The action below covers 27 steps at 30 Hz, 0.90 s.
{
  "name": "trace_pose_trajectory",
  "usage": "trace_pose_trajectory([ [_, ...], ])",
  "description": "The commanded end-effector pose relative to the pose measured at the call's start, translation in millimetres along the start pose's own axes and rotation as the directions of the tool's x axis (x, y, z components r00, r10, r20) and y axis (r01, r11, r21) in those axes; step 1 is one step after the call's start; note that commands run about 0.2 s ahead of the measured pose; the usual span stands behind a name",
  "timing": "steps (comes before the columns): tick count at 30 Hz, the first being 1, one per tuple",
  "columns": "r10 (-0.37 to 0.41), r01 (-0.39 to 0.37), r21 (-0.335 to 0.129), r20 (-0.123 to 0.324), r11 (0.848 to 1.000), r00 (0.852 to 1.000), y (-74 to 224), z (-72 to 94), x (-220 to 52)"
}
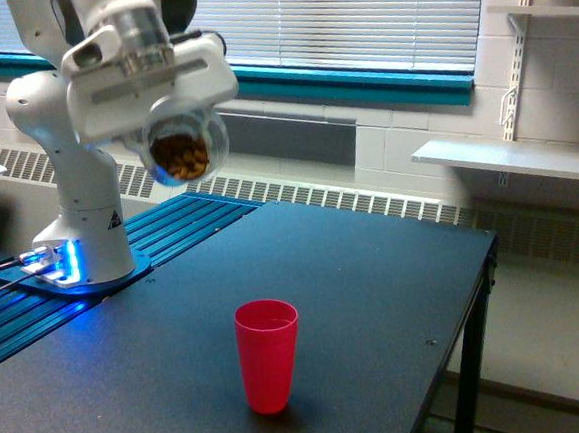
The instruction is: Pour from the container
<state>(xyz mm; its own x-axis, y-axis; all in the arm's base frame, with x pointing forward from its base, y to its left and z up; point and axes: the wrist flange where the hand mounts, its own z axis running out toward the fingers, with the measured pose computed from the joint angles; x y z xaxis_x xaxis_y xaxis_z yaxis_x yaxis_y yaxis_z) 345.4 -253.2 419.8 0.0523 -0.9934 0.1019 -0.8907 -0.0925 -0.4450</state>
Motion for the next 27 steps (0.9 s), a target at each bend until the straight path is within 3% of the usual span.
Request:
trace_pose_trajectory([
  [1,-0.062,0.062,0.000,0.014,0.998,0.998,-3,15.3,3],
  [15,-0.060,0.060,-0.002,0.057,0.998,0.997,-7,45.1,2],
  [27,-0.056,0.061,-0.042,0.112,0.997,0.992,-12,72.1,-2],
])
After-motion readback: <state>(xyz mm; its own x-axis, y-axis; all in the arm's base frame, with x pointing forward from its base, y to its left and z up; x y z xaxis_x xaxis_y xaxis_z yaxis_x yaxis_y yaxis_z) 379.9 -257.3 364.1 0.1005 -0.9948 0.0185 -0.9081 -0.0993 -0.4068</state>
